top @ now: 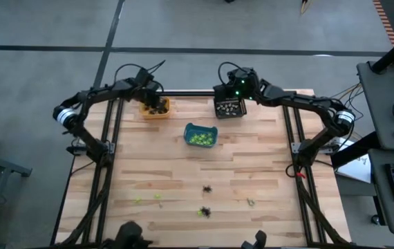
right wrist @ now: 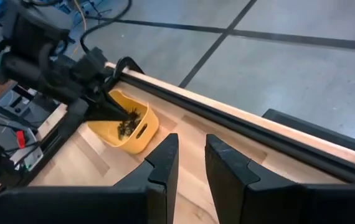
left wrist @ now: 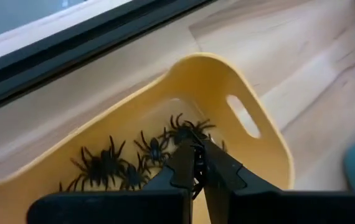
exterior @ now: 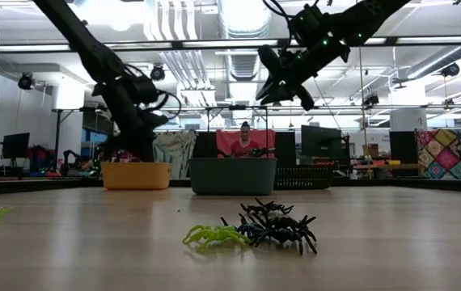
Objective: Sort Halloween decoration
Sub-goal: Put the black spider toy into the yellow bin
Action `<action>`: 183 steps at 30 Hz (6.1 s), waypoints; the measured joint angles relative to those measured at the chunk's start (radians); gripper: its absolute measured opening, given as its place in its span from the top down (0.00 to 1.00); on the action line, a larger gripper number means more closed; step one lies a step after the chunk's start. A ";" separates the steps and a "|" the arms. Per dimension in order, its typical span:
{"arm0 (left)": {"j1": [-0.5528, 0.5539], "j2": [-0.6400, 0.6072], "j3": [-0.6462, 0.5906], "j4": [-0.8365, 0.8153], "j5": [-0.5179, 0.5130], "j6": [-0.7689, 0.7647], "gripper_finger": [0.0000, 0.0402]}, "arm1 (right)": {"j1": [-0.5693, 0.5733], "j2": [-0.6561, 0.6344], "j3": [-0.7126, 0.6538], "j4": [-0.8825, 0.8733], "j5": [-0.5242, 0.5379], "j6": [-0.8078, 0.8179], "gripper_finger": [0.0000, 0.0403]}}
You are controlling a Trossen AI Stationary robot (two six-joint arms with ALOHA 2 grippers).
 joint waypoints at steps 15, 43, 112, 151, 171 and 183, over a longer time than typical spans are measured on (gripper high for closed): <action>0.000 0.045 0.018 0.069 -0.001 0.042 1.00 | -0.004 0.000 0.000 -0.025 0.001 -0.046 0.83; -0.030 -0.182 0.070 -0.007 0.090 -0.018 0.76 | 0.001 0.000 -0.001 -0.024 -0.006 -0.176 0.83; -1.014 -0.480 -0.410 0.855 -0.348 0.092 0.77 | 0.735 -0.001 -0.272 0.405 0.133 -0.554 0.83; -1.260 -0.427 -0.424 0.536 -0.323 -0.489 0.77 | 0.769 -0.002 -0.272 0.335 0.095 0.098 0.83; -1.322 -0.068 -0.424 0.997 -0.375 -0.302 0.77 | 0.879 0.102 -0.269 -0.102 0.061 0.113 0.83; -1.320 0.103 -0.399 1.225 -0.375 -0.217 0.77 | 1.007 0.281 -0.269 0.283 0.261 -0.245 0.83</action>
